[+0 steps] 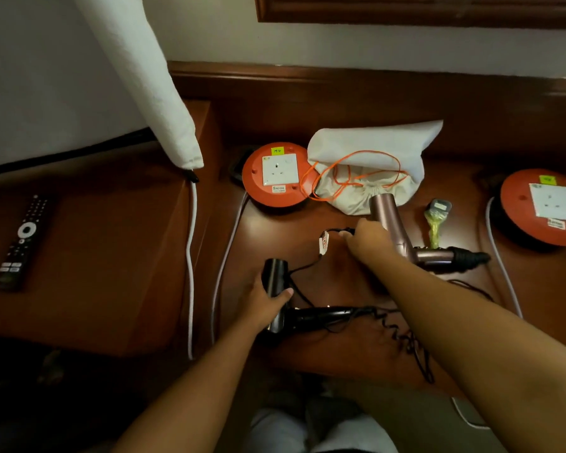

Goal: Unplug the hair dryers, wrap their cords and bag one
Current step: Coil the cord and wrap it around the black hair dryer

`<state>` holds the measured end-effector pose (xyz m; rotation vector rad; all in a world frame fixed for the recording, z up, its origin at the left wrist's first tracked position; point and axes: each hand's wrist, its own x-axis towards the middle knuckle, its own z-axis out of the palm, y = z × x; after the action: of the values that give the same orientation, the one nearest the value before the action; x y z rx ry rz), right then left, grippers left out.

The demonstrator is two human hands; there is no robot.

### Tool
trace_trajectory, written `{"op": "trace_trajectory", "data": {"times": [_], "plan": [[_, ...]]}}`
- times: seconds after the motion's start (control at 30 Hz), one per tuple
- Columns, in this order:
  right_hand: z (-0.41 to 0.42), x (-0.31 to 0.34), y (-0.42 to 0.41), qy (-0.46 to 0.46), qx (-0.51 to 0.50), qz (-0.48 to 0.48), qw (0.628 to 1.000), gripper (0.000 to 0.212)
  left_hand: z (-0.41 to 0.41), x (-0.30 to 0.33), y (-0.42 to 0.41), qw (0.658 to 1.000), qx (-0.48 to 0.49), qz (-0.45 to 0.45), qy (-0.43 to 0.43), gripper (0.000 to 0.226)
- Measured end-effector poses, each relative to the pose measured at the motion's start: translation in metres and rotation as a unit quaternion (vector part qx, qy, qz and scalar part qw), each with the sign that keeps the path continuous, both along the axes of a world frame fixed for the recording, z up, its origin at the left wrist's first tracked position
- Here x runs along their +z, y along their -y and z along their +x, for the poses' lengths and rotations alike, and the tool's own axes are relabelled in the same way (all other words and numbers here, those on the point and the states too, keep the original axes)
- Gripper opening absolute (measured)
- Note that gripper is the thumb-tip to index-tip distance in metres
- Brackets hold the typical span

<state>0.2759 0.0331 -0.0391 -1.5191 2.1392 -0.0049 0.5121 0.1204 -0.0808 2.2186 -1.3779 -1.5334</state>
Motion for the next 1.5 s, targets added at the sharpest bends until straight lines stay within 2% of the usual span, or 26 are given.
{"op": "trace_trajectory", "data": {"times": [0.13, 0.37, 0.43, 0.5, 0.57, 0.63, 0.77, 0.87, 0.9, 0.97, 1.03, 1.07, 1.13, 1.2, 1.23, 1.3, 1.33, 1.37, 1.4, 1.47, 1.5], "plan": [[0.005, -0.001, -0.004, 0.004, -0.009, 0.017, 1.0, 0.047, -0.008, -0.001, -0.006, 1.0, 0.021, -0.001, 0.011, 0.109], [0.005, 0.012, -0.018, 0.047, 0.0, 0.032, 0.998, 0.039, 0.003, 0.013, -0.019, 0.997, 0.056, -0.045, 0.01, 0.083], [0.009, 0.023, -0.03, 0.039, 0.057, 0.007, 0.998, 0.039, 0.008, 0.022, -0.02, 0.997, 0.058, -0.051, 0.003, 0.072], [0.016, 0.031, -0.053, 0.052, 0.167, 0.012, 0.984, 0.042, 0.014, 0.035, -0.018, 0.996, 0.053, -0.064, 0.012, 0.065], [0.02, 0.031, -0.084, 0.103, 0.26, 0.101, 0.955, 0.057, 0.022, 0.05, -0.012, 0.995, 0.047, -0.082, 0.036, 0.066], [0.02, 0.026, -0.107, 0.113, 0.287, 0.167, 0.936, 0.07, 0.028, 0.067, -0.004, 0.993, 0.041, -0.1, 0.047, 0.063], [0.011, 0.027, -0.116, 0.091, 0.243, 0.082, 0.962, 0.053, 0.036, 0.1, 0.008, 0.99, 0.013, -0.128, 0.056, 0.057], [-0.006, 0.039, -0.114, 0.073, 0.224, -0.001, 0.972, 0.026, 0.042, 0.121, 0.015, 0.987, 0.003, -0.152, 0.058, 0.059], [-0.014, 0.042, -0.113, 0.098, 0.188, -0.05, 0.976, 0.022, 0.044, 0.127, 0.017, 0.985, 0.003, -0.164, 0.054, 0.057], [-0.031, 0.054, -0.115, 0.162, 0.055, -0.134, 0.976, 0.018, 0.051, 0.137, 0.02, 0.983, 0.012, -0.177, 0.041, 0.051], [-0.051, 0.066, -0.116, 0.185, -0.056, -0.154, 0.969, 0.011, 0.056, 0.148, 0.021, 0.982, 0.035, -0.185, 0.02, 0.046], [-0.06, 0.07, -0.116, 0.172, -0.072, -0.14, 0.972, 0.008, 0.058, 0.154, 0.022, 0.981, 0.052, -0.188, 0.003, 0.043], [-0.074, 0.072, -0.115, 0.118, -0.06, -0.109, 0.985, 0.009, 0.059, 0.165, 0.024, 0.976, 0.087, -0.196, -0.028, 0.038], [-0.075, 0.086, -0.113, 0.095, -0.038, -0.143, 0.985, 0.004, 0.056, 0.177, 0.027, 0.972, 0.102, -0.207, -0.049, 0.038], [-0.071, 0.097, -0.111, 0.116, -0.029, -0.185, 0.975, 0.006, 0.054, 0.182, 0.03, 0.97, 0.101, -0.214, -0.055, 0.04], [-0.055, 0.129, -0.111, 0.251, -0.041, -0.23, 0.939, 0.016, 0.046, 0.19, 0.036, 0.967, 0.09, -0.23, -0.061, 0.047], [-0.046, 0.145, -0.111, 0.325, -0.042, -0.222, 0.918, 0.02, 0.041, 0.194, 0.038, 0.966, 0.08, -0.236, -0.062, 0.049], [-0.039, 0.158, -0.11, 0.359, -0.024, -0.207, 0.91, 0.025, 0.035, 0.198, 0.04, 0.966, 0.071, -0.242, -0.065, 0.05], [-0.035, 0.168, -0.108, 0.338, 0.014, -0.191, 0.921, 0.033, 0.029, 0.203, 0.041, 0.964, 0.062, -0.247, -0.069, 0.052], [-0.032, 0.179, -0.104, 0.23, 0.104, -0.145, 0.957, 0.049, 0.02, 0.21, 0.043, 0.964, 0.039, -0.252, -0.075, 0.056], [-0.032, 0.184, -0.103, 0.181, 0.141, -0.121, 0.966, 0.051, 0.016, 0.215, 0.044, 0.964, 0.026, -0.252, -0.078, 0.058]]}}
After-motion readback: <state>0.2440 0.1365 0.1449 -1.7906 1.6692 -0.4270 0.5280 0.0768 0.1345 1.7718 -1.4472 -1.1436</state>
